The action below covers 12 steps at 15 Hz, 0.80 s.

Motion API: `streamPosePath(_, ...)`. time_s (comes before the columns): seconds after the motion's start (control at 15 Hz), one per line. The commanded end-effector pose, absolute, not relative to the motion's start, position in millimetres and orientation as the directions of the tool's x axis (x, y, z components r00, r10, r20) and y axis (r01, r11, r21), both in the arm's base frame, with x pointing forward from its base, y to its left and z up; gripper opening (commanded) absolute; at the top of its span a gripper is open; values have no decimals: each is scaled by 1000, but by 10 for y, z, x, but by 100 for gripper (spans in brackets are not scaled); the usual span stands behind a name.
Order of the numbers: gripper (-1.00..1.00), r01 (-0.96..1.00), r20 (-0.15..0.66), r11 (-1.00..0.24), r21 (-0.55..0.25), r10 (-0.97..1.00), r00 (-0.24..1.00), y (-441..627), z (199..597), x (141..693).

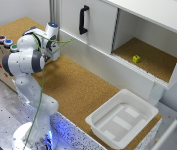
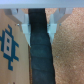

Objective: Grasp the handle of the drawer, then open it

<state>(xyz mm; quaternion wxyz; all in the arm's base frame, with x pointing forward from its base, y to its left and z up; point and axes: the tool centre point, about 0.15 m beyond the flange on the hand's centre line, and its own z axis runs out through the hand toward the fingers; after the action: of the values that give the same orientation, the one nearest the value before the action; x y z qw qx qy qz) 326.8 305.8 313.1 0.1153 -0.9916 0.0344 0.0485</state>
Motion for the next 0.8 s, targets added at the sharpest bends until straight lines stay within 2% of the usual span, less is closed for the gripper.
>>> streamPosePath(0.0,-100,-107,-151,-974,-202,-77,986,2572,2708,3442)
streamPosePath(0.73,-100,-174,-151,-970,-171,-149,977,2115,2585,3512)
